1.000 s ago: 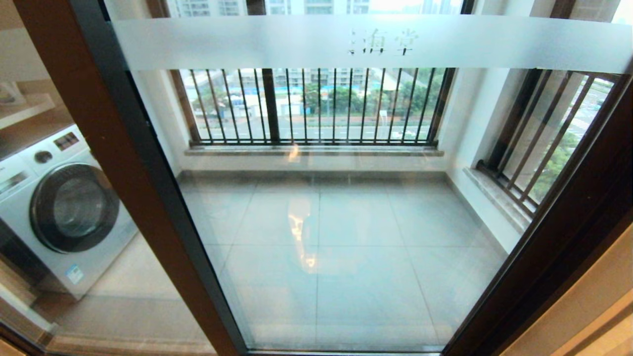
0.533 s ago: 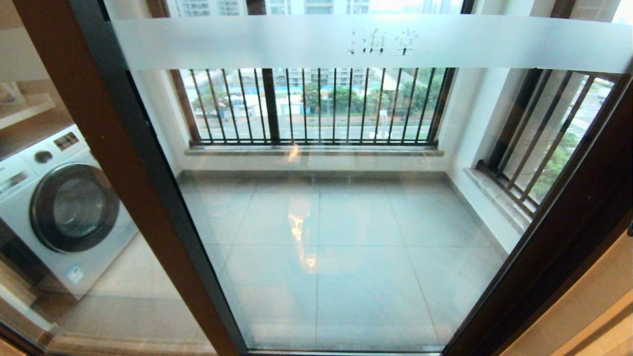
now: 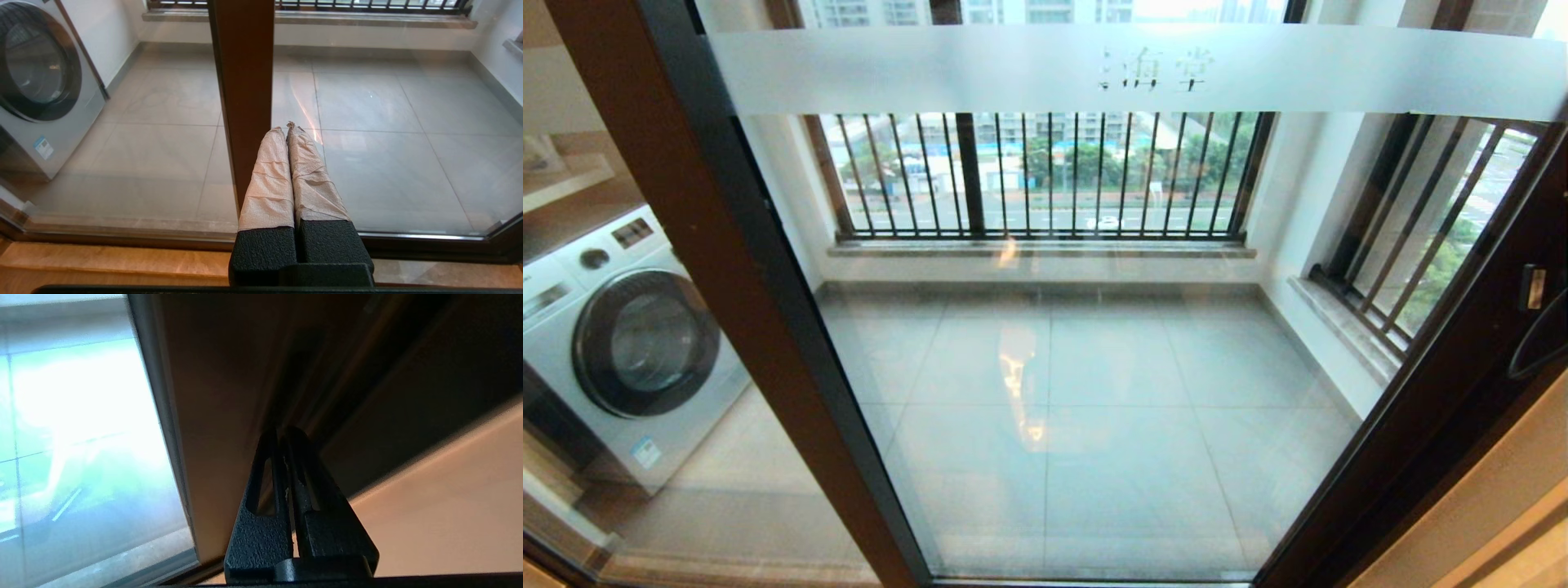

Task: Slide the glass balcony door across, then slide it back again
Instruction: Close the slid door

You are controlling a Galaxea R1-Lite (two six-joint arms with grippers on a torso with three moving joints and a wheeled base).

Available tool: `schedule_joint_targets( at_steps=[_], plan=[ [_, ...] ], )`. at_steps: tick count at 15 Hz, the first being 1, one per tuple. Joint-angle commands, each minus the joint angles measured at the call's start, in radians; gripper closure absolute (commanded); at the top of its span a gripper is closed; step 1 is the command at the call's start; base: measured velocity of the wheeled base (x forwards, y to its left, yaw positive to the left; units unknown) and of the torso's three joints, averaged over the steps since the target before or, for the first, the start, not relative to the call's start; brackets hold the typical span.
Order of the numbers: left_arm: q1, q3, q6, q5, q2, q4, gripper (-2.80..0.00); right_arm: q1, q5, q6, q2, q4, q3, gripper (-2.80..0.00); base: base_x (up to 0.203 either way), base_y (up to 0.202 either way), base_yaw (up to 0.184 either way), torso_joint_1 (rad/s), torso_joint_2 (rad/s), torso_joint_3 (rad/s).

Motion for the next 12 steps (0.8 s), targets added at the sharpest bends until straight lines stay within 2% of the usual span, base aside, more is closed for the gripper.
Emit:
schedule_joint_targets(
  at_steps=[1, 12],
  plan=[
    [0.0, 0.0, 0.0, 0.0, 0.0, 0.0, 0.0, 0.0, -0.011, -0.002, 0.022, -0.002, -0.017, 0.0, 0.0, 0.0, 0.0, 0.0, 0.0, 0.0],
    [0.0, 0.0, 0.0, 0.0, 0.0, 0.0, 0.0, 0.0, -0.02, -0.003, 0.076, -0.028, -0.067, 0.0, 0.0, 0.0, 0.0, 0.0, 0.0, 0.0]
  ],
)
